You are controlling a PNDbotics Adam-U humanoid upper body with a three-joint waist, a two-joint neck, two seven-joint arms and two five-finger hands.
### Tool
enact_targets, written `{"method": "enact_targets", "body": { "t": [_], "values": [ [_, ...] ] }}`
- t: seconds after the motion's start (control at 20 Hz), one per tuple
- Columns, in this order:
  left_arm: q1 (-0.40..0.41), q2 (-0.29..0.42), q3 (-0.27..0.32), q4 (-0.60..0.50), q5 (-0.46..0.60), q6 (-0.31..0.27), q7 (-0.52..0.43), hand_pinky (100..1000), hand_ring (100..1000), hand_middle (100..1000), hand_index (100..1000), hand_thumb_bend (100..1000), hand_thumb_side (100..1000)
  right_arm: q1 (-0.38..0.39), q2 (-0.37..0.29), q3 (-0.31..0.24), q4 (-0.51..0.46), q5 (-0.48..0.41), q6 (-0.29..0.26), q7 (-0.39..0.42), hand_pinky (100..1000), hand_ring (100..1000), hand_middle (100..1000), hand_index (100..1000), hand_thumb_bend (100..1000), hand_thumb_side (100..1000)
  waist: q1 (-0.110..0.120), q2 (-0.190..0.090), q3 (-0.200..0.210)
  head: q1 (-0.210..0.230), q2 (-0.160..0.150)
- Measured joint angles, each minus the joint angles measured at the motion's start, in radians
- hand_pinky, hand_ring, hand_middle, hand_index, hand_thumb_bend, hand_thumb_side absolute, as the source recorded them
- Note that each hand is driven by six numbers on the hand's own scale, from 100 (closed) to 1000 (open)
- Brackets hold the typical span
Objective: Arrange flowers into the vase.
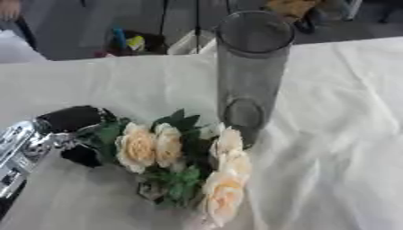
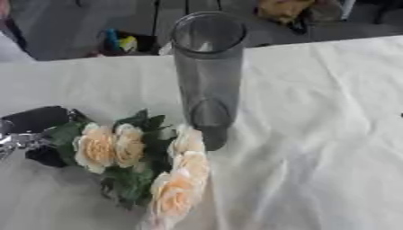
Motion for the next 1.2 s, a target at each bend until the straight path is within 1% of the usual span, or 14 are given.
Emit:
{"method": "enact_targets", "body": {
  "t": [0.15,0.3,0.35,0.45,0.6,0.7,0.75,0.8,0.85,0.95,1.05,1.1,1.15,1.2],
  "values": [
    [-0.002,-0.006,0.0,0.005,-0.016,-0.004,0.013,595,661,693,812,237,489,0.0,0.0,0.0,0.0,0.0,0.0,0.001,512,648,564,814,100,904,0.004,0.0,0.0,0.0,-0.004],
    [-0.003,-0.008,0.0,0.008,-0.023,-0.007,0.02,600,673,722,839,242,492,0.0,0.001,0.0,0.0,0.0,0.001,0.004,512,648,563,814,100,903,0.004,0.0,-0.001,0.0,-0.004],
    [-0.003,-0.008,0.0,0.009,-0.024,-0.008,0.021,590,661,703,828,242,493,0.0,0.001,0.0,0.0,0.0,0.002,0.005,512,648,563,814,100,903,0.004,0.0,-0.001,0.0,-0.004],
    [-0.005,-0.008,0.0,0.012,-0.026,-0.009,0.022,529,593,627,786,234,490,0.0,0.001,0.0,0.0,0.0,0.002,0.006,512,649,563,814,100,902,0.004,0.0,-0.001,0.0,-0.004],
    [-0.01,-0.013,0.0,0.017,-0.029,-0.012,0.02,406,472,527,684,206,479,0.0,0.001,0.0,0.0,0.0,0.002,0.006,513,649,563,814,100,903,0.004,0.0,-0.001,0.0,-0.005],
    [-0.012,-0.016,0.0,0.019,-0.029,-0.013,0.018,357,420,486,637,192,472,0.001,0.001,0.0,0.0,0.0,0.002,0.006,513,649,563,815,100,903,0.004,0.0,-0.001,0.0,-0.005],
    [-0.014,-0.016,0.0,0.021,-0.029,-0.014,0.017,325,381,455,596,179,470,0.001,0.001,0.0,0.0,0.0,0.001,0.006,513,649,563,815,100,903,0.004,0.0,-0.001,0.001,-0.005],
    [-0.016,-0.017,0.0,0.023,-0.029,-0.015,0.015,315,368,444,583,175,469,0.003,0.001,0.0,0.0,0.0,0.001,0.006,513,649,563,815,100,904,0.004,0.0,-0.001,0.001,-0.005],
    [-0.018,-0.019,0.0,0.024,-0.029,-0.015,0.014,285,328,404,536,157,467,0.004,0.001,0.0,0.0,0.0,0.001,0.007,513,649,563,815,100,903,0.004,0.0,-0.001,0.001,-0.005],
    [-0.018,-0.022,0.0,0.026,-0.029,-0.015,0.013,232,264,343,478,126,466,0.004,0.001,0.0,0.0,0.0,0.001,0.007,513,650,562,815,100,902,0.004,0.002,-0.001,0.002,-0.005],
    [-0.018,-0.025,-0.001,0.03,-0.029,-0.015,0.013,215,245,323,459,116,465,0.005,0.001,0.0,0.0,0.0,0.001,0.007,514,650,562,815,100,901,0.004,0.003,-0.001,0.003,-0.005],
    [-0.018,-0.025,-0.001,0.03,-0.029,-0.015,0.013,176,195,274,424,100,470,0.005,0.001,0.0,0.0,0.0,0.001,0.007,514,650,560,815,100,898,0.004,0.004,-0.001,0.003,-0.005],
    [-0.018,-0.025,-0.003,0.031,-0.028,-0.015,0.013,176,195,274,424,100,470,0.005,0.001,0.0,0.0,0.0,0.001,0.007,514,650,560,815,100,898,0.004,0.004,0.0,0.003,-0.005],
    [-0.018,-0.025,-0.003,0.032,-0.027,-0.015,0.013,152,170,246,399,100,466,0.007,0.001,0.0,0.0,0.0,0.001,0.007,514,650,559,815,100,896,0.004,0.004,0.001,0.003,-0.005]
  ]
}}
